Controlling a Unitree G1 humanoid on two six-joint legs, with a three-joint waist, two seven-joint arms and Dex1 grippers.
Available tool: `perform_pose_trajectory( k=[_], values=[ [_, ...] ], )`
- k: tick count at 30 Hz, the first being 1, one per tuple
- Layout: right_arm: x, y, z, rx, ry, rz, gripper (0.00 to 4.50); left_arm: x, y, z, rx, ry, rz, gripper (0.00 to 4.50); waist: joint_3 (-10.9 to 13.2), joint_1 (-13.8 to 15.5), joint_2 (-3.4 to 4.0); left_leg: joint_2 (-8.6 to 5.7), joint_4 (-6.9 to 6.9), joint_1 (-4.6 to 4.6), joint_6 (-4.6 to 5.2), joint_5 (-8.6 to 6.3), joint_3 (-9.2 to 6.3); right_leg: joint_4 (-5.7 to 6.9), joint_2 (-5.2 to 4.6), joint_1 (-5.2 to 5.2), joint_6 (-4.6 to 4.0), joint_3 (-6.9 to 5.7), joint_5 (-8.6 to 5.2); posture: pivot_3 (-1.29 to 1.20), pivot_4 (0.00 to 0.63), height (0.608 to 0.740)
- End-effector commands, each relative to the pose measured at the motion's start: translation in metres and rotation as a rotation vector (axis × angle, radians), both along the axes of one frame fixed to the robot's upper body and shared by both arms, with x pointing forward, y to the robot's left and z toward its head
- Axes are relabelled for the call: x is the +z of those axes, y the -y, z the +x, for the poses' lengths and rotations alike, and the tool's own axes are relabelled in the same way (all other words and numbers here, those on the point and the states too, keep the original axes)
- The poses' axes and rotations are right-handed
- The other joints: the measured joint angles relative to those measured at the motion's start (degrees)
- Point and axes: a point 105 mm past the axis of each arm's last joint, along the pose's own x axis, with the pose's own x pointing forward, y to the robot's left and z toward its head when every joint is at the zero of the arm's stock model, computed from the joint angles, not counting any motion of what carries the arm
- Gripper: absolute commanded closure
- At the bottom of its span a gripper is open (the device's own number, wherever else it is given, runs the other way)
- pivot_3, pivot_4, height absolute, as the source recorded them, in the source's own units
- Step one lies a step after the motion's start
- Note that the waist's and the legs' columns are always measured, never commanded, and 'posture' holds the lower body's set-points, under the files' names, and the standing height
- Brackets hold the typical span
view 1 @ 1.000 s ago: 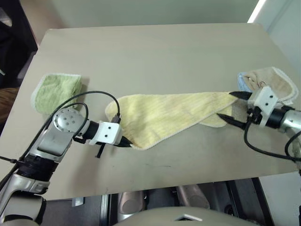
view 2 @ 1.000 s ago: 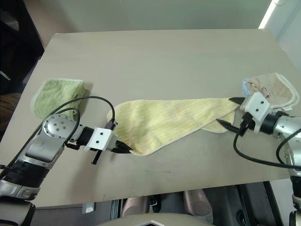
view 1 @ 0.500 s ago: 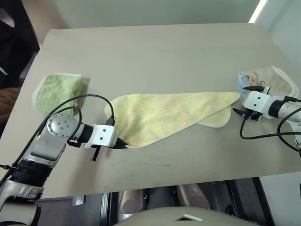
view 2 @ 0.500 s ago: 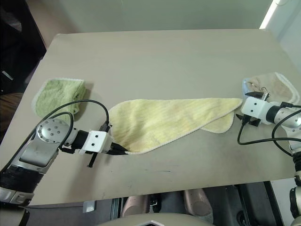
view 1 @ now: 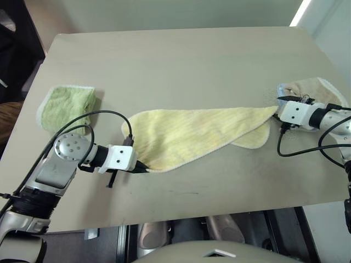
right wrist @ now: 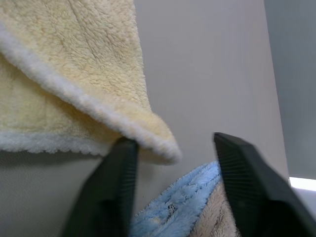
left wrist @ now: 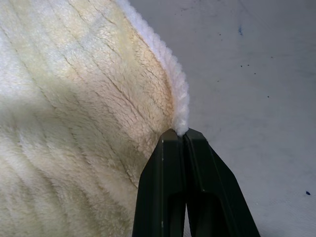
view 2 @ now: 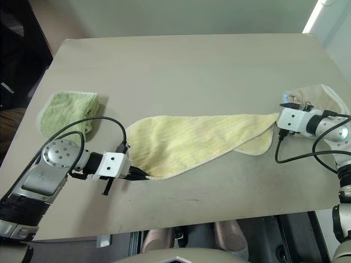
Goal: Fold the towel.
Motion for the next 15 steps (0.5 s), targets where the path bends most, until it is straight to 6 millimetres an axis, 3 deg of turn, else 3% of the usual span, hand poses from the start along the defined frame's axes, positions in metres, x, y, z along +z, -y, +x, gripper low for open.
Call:
perform_pose_trajectory(
  k=[1,4,8,10,15],
  values=[
    [0.016,-0.008,0.0,0.039,0.052,0.02,3.5,0.009,0.0,0.002,0.002,0.041,0.0,4.5,0.0,0.0,0.0,0.0,-0.01,0.0,0.0,0.0,0.0,0.0,0.0,0.0,0.0,0.0,0.0,0.0,0.15,0.739],
    [0.016,-0.008,-0.003,0.048,0.045,0.019,4.48,0.01,-0.001,0.004,0.026,0.049,-0.011,4.5,0.0,0.0,0.0,0.0,-0.01,0.0,0.0,0.0,0.0,0.0,0.0,0.0,-0.01,0.0,0.0,0.0,0.15,0.739],
    [0.016,-0.007,-0.005,0.051,0.04,0.019,4.48,0.012,-0.002,0.006,0.049,0.056,-0.024,4.5,0.0,0.0,0.0,0.0,-0.02,0.0,0.0,0.0,0.0,0.0,0.0,0.0,-0.03,0.0,-0.02,0.0,0.15,0.739],
    [0.018,-0.006,-0.008,0.053,0.039,0.019,4.48,0.023,-0.003,0.017,0.126,0.088,-0.107,4.5,0.0,0.0,0.0,0.0,-0.02,0.0,0.0,0.0,0.0,-0.01,0.0,0.0,-0.04,0.0,-0.03,0.0,0.15,0.739],
    [0.033,-0.001,-0.008,0.015,0.089,0.053,4.48,0.079,-0.013,0.069,0.421,0.269,-0.432,4.5,0.0,0.1,-0.03,0.0,0.01,0.0,0.01,0.01,-0.01,-0.02,-0.01,0.04,-0.14,0.0,-0.06,0.0,0.15,0.739]
  ],
)
